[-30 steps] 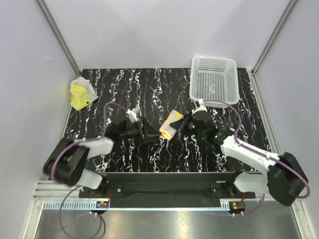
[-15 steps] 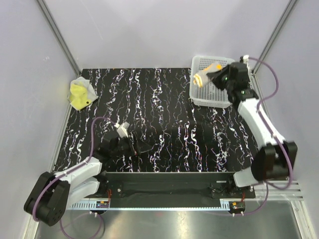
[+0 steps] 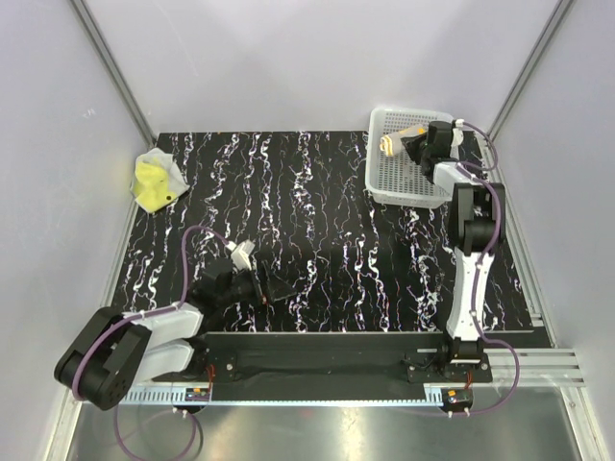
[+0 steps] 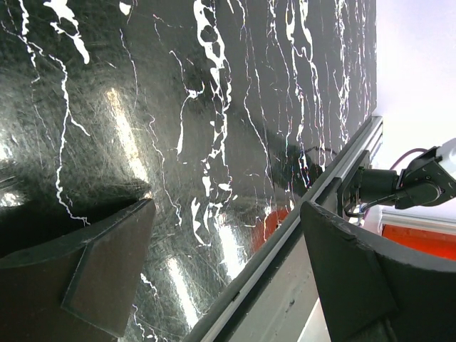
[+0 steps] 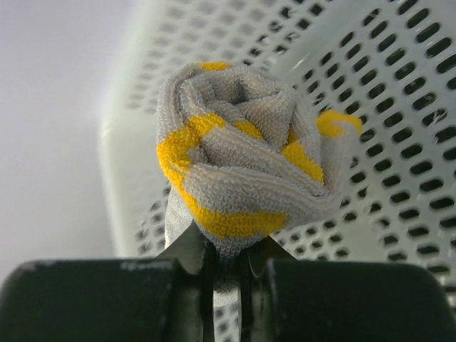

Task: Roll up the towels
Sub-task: Place the rolled towel into the container

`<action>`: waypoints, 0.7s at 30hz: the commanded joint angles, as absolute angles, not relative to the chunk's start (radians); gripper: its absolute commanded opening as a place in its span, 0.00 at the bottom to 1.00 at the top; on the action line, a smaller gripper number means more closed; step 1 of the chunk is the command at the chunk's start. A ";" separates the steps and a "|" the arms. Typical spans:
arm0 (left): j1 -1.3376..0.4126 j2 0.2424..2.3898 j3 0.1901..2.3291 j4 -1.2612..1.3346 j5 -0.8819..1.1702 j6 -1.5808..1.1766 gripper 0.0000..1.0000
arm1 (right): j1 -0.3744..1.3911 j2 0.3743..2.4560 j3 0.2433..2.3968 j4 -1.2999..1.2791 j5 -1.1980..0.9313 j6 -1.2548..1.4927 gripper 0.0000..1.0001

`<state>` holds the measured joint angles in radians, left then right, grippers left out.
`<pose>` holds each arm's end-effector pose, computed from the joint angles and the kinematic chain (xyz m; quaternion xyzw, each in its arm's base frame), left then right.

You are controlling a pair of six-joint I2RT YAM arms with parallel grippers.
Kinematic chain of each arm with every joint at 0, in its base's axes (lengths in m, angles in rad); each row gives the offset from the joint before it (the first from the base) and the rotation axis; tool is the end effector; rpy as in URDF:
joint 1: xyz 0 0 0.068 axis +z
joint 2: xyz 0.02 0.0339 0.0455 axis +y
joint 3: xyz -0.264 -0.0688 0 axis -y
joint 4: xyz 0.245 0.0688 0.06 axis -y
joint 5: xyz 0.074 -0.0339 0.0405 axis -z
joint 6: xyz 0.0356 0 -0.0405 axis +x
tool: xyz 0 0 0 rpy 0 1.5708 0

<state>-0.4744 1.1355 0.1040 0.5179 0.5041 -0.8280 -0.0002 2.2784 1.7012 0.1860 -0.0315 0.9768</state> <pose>0.1501 -0.0964 0.1218 -0.0233 0.8453 -0.4673 0.2579 0.5310 0.0010 0.1889 0.3822 0.7379 0.2725 0.4850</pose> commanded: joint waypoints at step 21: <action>-0.480 1.158 0.092 0.525 0.468 -0.799 0.91 | 0.006 2.496 2.011 -0.057 0.201 1.051 0.33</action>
<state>-0.4770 1.1549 0.1043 0.5442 0.5018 -0.8276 0.0044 2.4928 2.0212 -0.0223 0.1963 1.0336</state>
